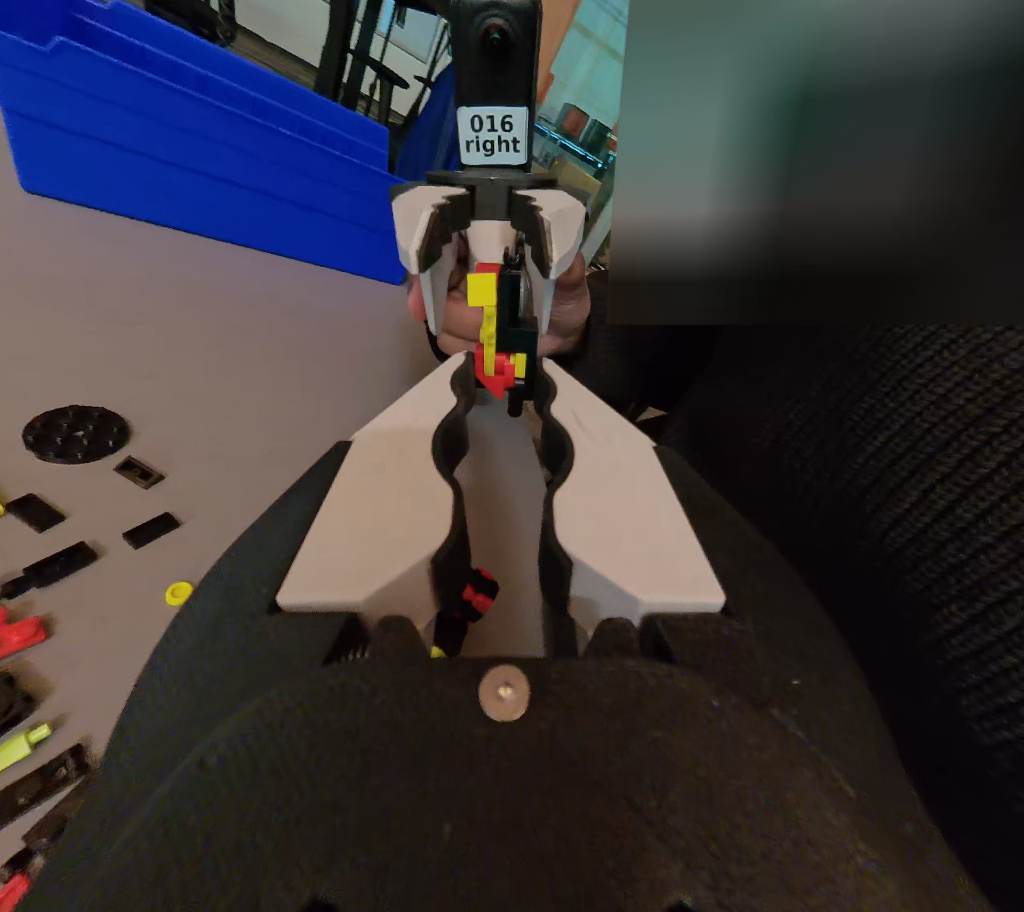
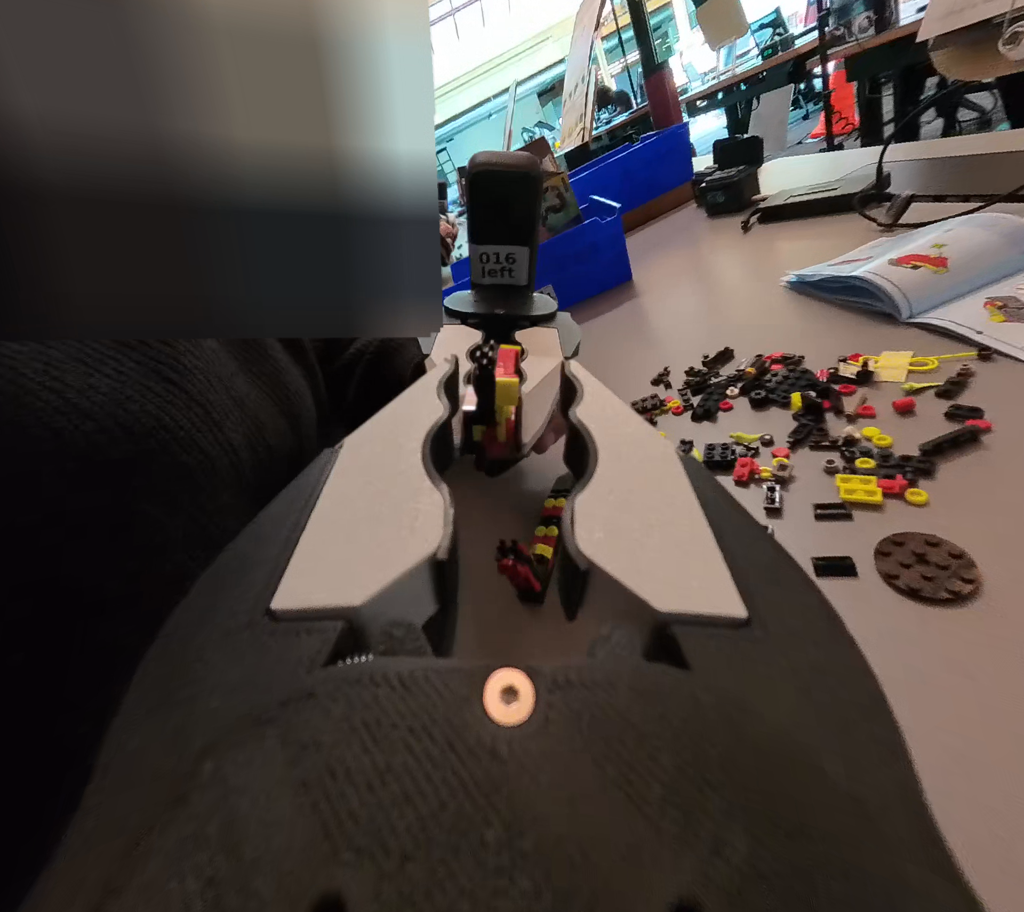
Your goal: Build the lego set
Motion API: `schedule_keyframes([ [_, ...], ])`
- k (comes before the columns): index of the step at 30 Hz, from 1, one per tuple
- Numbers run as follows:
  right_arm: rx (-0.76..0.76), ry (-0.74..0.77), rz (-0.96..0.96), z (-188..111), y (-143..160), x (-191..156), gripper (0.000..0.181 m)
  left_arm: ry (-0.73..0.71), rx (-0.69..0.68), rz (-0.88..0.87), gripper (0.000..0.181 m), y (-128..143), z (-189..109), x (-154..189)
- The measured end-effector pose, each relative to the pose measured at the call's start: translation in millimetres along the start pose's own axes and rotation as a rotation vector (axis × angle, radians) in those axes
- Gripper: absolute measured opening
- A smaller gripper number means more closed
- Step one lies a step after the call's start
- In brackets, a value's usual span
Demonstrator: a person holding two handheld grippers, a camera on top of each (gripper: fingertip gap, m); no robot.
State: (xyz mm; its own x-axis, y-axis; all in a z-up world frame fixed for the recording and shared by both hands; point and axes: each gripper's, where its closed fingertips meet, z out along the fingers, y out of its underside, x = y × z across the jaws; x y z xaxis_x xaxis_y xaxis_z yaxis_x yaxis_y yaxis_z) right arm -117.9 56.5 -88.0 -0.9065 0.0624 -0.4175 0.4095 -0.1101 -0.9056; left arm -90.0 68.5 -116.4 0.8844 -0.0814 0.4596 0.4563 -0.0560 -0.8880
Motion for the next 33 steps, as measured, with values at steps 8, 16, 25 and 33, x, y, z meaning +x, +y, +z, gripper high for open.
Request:
schedule_keyframes([
  [8,-0.023,0.001,-0.037,2,3,-5,0.020,-0.027,0.038,0.027,0.017,-5,2,1],
  [16,-0.070,0.004,-0.125,4,7,-10,0.014,-0.025,0.017,0.036,0.019,-3,1,1],
  [25,-0.127,0.004,-0.139,4,16,-10,0.014,-0.006,0.071,0.054,0.025,-15,-11,2],
  [33,-0.136,-0.026,-0.122,4,18,-13,0.014,0.012,0.052,0.059,0.013,-14,-12,3],
])
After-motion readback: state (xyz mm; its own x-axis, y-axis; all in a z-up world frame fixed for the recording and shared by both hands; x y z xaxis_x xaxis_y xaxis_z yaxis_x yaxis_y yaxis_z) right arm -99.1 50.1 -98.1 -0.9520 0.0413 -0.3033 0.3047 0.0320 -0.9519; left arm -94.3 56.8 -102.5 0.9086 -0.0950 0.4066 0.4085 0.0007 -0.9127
